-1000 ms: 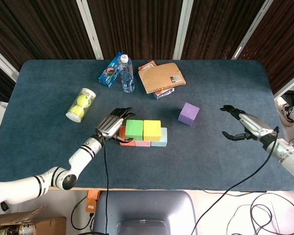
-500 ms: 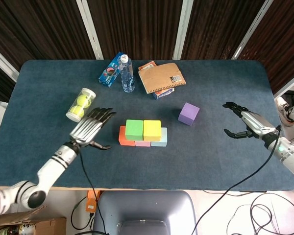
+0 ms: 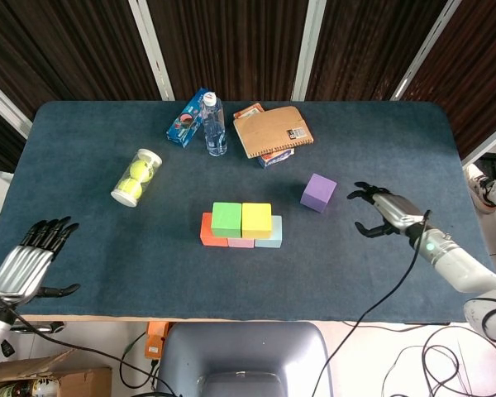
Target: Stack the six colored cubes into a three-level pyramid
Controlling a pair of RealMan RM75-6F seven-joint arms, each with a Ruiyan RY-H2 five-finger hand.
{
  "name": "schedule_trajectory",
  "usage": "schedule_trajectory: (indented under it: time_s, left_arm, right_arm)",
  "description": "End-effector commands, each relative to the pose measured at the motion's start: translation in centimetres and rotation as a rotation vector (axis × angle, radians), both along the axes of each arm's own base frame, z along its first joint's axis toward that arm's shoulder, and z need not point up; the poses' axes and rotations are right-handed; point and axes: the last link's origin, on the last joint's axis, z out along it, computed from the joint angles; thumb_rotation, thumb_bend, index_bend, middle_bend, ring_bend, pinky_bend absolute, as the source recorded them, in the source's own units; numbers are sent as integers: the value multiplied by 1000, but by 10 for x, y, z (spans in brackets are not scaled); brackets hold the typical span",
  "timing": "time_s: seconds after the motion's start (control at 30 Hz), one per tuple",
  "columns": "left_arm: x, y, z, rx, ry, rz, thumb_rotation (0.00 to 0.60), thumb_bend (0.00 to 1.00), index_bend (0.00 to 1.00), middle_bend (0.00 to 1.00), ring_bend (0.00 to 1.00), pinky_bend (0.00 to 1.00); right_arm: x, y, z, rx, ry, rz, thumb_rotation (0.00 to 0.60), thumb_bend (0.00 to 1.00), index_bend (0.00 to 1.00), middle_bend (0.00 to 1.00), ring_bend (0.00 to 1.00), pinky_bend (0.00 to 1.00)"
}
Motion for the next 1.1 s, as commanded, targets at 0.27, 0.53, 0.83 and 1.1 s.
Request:
schedule_trajectory:
  time_s: [0.27,0.53,0.83,1.1]
  left_arm:
    - [-27,-17,16,25,-33,13,477,80,30,0,0,67]
    - [-32,-16,14,15,-37,17,479,80,30,0,0,67]
    - [-35,-13,11,5,-42,21,483,81,30,0,0,67]
    - [-36,-14,11,7,-44,21,482,80,30,0,0,67]
  right_arm:
    - [53,18,-45,146,-4,139,435,754,213,0,0,0]
    - [70,14,-63,161,-48,112,429,754,181,0,0,0]
    - [83,15,-81,201,-59,108,430,758,167,0,0,0]
    - [90,15,-91,211,-60,109,430,757,164,0,0,0]
